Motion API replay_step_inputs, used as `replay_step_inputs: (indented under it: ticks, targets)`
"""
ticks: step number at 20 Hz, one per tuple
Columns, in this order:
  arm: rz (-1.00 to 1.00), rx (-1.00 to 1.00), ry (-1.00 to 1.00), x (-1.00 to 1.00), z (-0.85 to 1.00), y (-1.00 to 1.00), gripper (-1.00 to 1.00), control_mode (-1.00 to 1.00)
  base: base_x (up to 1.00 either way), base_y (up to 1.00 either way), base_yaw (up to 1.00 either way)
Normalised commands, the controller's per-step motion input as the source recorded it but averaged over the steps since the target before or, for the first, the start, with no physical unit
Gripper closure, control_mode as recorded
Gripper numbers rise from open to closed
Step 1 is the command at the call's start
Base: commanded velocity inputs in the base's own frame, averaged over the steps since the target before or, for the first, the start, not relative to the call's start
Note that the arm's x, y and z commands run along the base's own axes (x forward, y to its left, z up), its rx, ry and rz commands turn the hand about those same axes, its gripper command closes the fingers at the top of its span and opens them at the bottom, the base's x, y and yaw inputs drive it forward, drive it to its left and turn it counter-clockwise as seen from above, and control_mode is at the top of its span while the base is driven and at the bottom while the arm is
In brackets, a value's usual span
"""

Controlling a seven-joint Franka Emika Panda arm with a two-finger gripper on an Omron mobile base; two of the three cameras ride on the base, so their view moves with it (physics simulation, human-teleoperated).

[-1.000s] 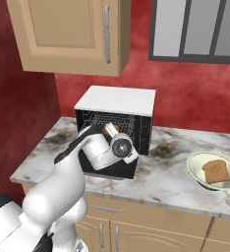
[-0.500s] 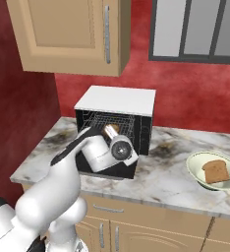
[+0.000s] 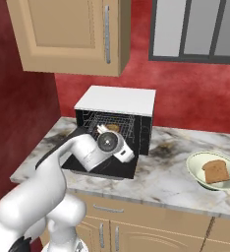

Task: Pick up the heated bread from the toaster oven and place it in the bowl. Then move the bread bowl to the dining counter.

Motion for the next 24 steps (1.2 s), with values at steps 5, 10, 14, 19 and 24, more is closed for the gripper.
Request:
replay_step_inputs:
  ticks: [5, 10, 14, 19, 24]
  targets:
    - [0.00, -0.16, 0.10, 0.00, 0.16, 0.19, 1.00, -1.00, 0.00, 0.00, 0.00]
    - [0.00, -0.12, 0.16, 0.00, 0.08, 0.04, 1.00, -1.00, 0.00, 0.00, 0.00]
    - [0.04, -0.15, 0.16, 0.00, 0.06, 0.06, 1.00, -1.00, 0.00, 0.00, 0.00]
    - [0.02, -0.14, 0.19, 0.00, 0.16, 0.02, 1.00, -1.00, 0.00, 0.00, 0.00]
    - [0.13, -0.02, 0.14, 0.00, 0.24, 0.00, 1.00, -1.00, 0.00, 0.00, 0.00]
